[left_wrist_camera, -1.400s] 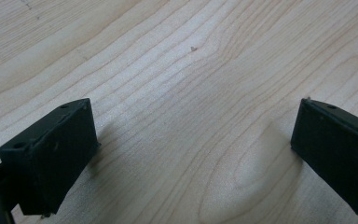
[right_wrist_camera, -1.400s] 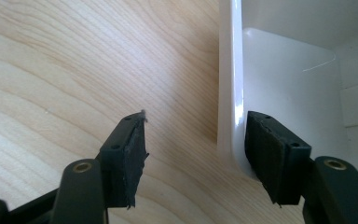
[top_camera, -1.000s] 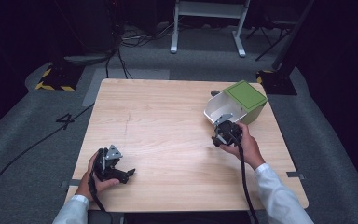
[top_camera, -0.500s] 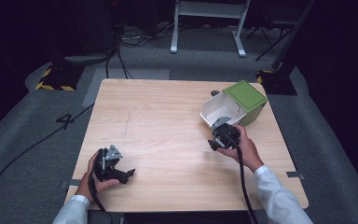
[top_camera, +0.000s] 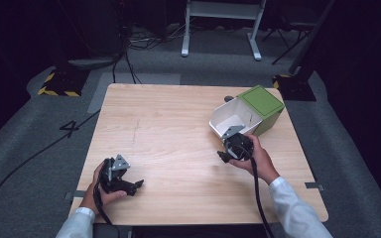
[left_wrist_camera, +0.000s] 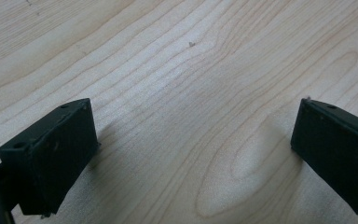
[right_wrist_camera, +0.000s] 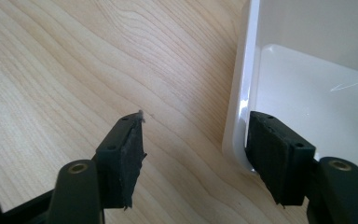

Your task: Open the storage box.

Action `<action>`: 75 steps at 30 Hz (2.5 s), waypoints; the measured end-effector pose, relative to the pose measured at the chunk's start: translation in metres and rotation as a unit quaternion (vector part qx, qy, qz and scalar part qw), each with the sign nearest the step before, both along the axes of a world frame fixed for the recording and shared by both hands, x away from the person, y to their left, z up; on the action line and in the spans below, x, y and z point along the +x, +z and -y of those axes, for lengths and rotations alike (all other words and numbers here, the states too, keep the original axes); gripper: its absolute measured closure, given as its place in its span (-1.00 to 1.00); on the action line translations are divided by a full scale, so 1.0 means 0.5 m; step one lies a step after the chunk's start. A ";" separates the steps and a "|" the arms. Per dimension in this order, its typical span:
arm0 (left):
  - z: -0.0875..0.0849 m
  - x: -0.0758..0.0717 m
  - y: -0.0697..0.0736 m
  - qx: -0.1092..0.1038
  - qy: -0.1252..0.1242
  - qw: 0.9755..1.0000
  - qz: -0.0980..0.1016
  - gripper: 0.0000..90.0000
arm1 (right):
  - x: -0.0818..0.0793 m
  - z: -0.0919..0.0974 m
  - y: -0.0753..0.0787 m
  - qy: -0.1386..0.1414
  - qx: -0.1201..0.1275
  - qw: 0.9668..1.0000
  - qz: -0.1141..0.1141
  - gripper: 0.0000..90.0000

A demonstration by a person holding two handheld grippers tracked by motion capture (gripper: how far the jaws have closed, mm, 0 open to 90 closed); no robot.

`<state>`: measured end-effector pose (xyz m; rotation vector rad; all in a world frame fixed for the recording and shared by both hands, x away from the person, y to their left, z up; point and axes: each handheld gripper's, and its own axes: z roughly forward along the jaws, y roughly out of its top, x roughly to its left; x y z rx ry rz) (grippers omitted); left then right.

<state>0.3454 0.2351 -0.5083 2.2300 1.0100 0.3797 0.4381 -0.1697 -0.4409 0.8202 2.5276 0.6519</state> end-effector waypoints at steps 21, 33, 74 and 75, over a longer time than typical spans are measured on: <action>0.000 0.000 0.000 0.000 0.000 1.000 0.000 -0.99 | -0.009 -0.004 0.005 0.010 0.019 1.000 -0.009 -0.24; 0.000 0.000 0.000 0.000 0.000 1.000 0.000 -0.99 | -0.046 0.057 0.070 0.035 0.098 0.994 0.031 -0.34; 0.000 0.001 0.000 -0.003 0.001 1.000 -0.003 -1.00 | -0.140 0.348 -0.083 0.007 0.102 0.995 0.014 -0.59; 0.000 0.001 0.000 -0.003 0.001 1.000 -0.003 -1.00 | -0.140 0.348 -0.083 0.007 0.102 0.995 0.014 -0.59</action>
